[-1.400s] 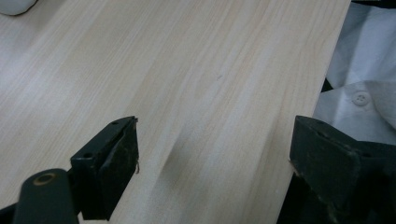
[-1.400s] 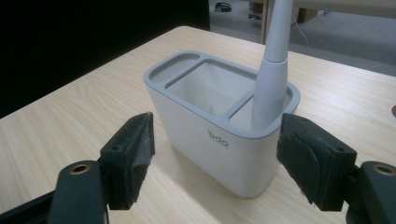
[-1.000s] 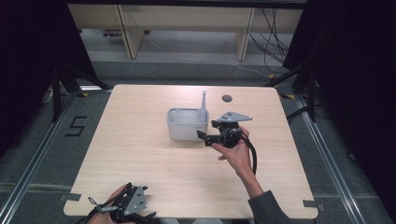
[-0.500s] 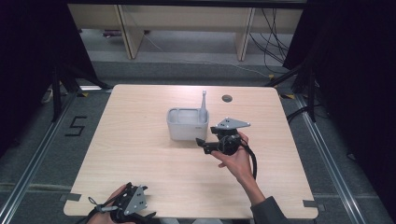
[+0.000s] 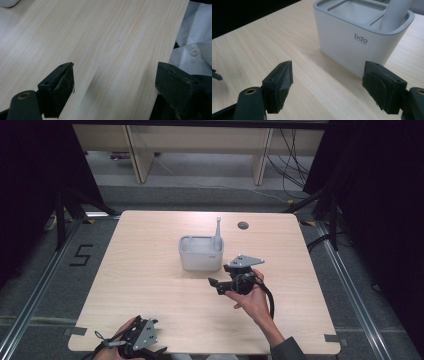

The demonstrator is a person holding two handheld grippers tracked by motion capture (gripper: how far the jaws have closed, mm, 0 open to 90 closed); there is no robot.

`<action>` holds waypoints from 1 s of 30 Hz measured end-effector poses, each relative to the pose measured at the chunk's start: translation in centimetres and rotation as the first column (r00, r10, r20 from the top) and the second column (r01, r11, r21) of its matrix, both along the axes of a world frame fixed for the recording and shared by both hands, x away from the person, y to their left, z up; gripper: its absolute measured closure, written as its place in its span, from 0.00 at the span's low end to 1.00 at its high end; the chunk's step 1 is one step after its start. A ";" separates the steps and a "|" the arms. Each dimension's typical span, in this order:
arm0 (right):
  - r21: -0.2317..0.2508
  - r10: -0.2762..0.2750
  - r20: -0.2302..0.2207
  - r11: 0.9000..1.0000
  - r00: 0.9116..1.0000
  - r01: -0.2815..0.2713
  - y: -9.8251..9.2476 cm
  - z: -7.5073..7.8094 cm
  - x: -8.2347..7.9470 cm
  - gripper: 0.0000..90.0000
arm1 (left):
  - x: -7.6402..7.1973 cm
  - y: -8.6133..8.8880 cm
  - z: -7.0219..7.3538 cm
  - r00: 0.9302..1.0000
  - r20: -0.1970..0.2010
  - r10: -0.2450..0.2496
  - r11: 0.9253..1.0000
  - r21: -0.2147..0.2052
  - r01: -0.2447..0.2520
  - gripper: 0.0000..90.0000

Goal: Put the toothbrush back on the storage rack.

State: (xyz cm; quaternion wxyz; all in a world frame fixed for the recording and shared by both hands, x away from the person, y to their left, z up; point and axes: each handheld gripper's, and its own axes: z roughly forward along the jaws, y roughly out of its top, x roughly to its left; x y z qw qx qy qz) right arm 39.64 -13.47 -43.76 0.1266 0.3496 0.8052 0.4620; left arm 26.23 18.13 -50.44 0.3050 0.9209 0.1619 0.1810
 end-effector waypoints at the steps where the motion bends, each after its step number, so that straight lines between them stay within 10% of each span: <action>1: -0.011 0.016 0.013 1.000 1.000 -0.015 0.0 -0.2 0.1 0.28 | 0.0 0.0 0.0 1.000 0.000 -0.001 1.000 -0.001 0.001 0.17; 30: -0.032 0.043 -0.046 0.999 0.998 -0.044 -0.9 -2.5 -2.8 0.27 | 0.0 0.0 0.0 1.000 0.001 0.001 1.000 0.003 -0.001 0.17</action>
